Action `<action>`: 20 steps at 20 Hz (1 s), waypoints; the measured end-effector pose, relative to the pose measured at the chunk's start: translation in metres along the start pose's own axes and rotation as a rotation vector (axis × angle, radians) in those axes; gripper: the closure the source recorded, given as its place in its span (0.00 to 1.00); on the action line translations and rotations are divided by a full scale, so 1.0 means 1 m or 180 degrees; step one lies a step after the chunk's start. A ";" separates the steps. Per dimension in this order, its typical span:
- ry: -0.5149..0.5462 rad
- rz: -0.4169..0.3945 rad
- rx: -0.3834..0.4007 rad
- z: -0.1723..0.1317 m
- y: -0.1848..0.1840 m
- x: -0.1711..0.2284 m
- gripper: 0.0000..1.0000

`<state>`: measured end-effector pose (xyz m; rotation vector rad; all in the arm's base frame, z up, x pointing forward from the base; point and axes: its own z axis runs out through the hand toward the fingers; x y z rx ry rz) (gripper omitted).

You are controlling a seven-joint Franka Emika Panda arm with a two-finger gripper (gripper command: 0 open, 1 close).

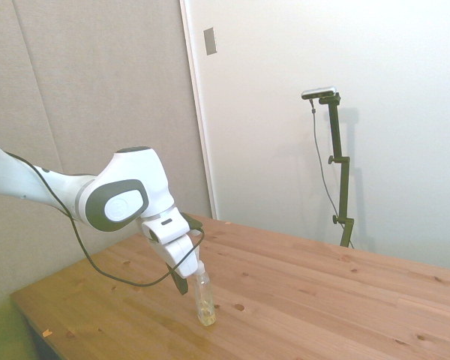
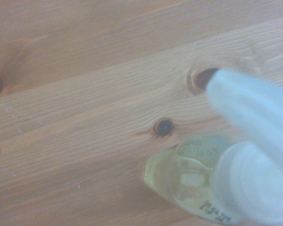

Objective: Knock down the sanitizer

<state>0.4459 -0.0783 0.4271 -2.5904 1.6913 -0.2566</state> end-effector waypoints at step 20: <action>0.0190 0.0507 0.0148 0.025 -0.075 0.107 1.00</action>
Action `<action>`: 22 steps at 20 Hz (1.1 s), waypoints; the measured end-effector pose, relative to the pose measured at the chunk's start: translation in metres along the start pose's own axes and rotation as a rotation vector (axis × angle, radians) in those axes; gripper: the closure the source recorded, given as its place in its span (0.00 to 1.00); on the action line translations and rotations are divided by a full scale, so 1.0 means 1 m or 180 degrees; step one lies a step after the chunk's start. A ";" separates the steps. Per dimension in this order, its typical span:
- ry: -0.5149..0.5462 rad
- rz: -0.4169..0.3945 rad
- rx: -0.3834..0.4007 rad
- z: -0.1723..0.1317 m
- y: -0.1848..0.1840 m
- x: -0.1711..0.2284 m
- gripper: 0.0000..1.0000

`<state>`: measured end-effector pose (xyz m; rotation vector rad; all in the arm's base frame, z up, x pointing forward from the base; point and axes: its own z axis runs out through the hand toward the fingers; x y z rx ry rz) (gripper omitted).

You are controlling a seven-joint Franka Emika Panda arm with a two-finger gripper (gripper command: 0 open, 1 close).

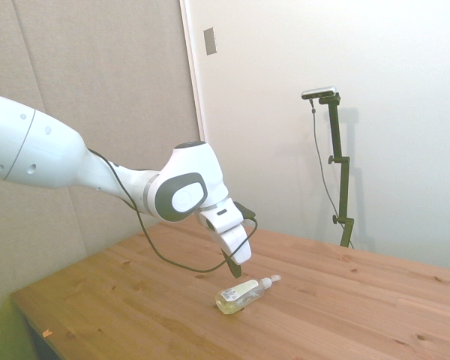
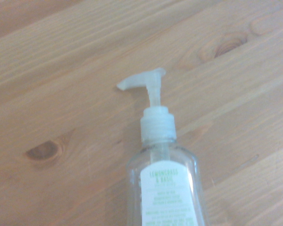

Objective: Knock down the sanitizer

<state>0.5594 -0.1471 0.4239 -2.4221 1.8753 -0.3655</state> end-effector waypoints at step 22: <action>-0.0246 -0.0593 0.0056 -0.032 0.025 -0.115 0.00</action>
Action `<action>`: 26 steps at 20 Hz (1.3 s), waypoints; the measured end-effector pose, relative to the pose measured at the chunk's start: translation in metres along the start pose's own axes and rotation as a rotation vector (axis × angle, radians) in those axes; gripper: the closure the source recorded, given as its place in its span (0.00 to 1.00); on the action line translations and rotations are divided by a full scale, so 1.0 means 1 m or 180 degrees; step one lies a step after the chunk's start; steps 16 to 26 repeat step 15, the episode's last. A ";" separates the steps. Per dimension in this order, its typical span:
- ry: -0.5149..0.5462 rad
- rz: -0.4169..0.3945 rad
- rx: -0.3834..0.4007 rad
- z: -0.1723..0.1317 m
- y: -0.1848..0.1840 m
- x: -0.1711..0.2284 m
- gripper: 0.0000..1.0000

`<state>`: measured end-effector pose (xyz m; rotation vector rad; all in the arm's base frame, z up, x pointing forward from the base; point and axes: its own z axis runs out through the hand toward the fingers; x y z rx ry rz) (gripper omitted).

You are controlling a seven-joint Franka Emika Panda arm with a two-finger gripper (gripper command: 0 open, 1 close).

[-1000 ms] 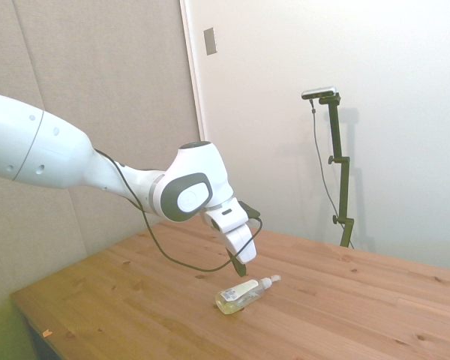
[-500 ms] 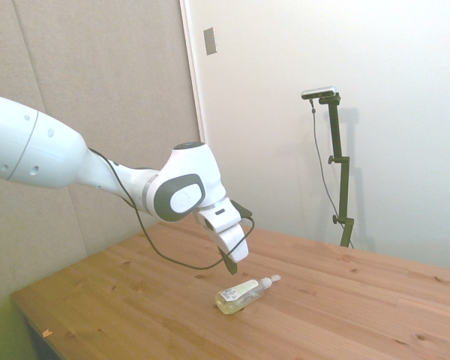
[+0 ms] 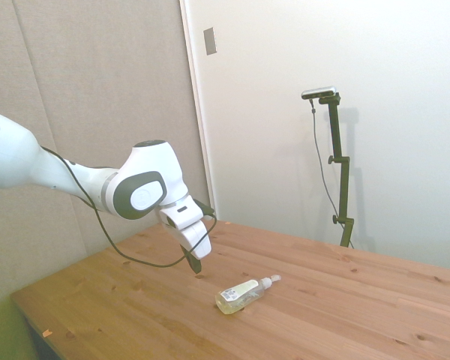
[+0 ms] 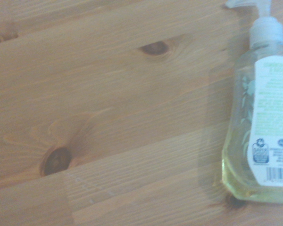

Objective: Knock down the sanitizer

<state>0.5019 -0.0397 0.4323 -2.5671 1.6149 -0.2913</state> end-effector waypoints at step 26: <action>-0.0050 -0.0295 -0.0120 0.018 -0.016 -0.072 0.00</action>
